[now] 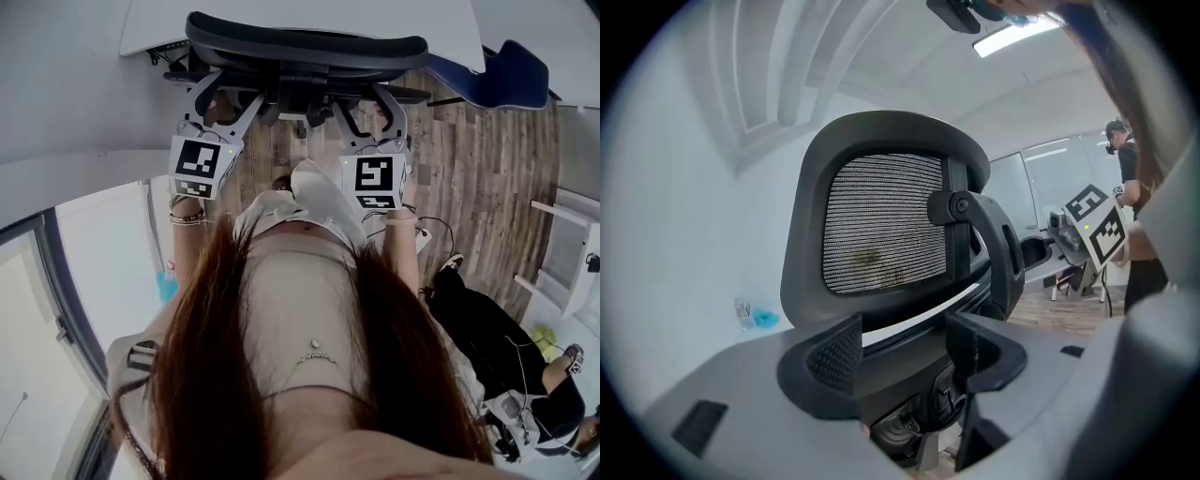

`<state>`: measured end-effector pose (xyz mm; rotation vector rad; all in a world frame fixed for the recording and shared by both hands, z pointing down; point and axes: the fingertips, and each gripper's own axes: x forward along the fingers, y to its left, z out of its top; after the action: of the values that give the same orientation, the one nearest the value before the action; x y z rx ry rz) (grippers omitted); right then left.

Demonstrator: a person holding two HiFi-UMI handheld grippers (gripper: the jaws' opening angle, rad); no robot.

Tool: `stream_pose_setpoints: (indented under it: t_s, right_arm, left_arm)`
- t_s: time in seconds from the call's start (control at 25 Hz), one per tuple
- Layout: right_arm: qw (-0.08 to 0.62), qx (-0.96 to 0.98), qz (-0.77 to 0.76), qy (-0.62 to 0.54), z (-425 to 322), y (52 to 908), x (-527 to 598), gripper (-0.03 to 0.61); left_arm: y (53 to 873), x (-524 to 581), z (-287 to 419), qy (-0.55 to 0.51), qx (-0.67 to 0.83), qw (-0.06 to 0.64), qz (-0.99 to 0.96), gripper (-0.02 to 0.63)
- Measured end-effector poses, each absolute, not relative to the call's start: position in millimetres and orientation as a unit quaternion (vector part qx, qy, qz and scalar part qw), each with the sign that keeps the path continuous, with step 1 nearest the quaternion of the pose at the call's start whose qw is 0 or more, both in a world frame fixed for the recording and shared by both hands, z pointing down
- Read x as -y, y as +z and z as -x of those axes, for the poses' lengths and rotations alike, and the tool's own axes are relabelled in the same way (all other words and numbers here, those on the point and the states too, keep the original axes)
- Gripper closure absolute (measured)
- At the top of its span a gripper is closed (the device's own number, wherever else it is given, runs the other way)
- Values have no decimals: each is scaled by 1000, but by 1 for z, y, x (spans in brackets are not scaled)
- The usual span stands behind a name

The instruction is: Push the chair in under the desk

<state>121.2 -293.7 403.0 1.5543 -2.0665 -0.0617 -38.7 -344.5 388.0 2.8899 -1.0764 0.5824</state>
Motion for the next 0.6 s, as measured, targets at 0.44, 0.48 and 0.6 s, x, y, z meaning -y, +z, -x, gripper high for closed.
stream_pose_setpoints:
  t_s: [0.44,0.48,0.6]
  right_arm:
    - [264,774,-575,-36,-122,406,304,324]
    - [267,772,-576,-34,-123,407,304,324]
    - [277,764,-582,-24,-127,410,303,324]
  left_arm:
    - [393,354,33,178,342,-2,-923,345]
    - [393,354,33,179,343,-2,-922,345]
    - [393,356,34,180,346,-4,-921,345]
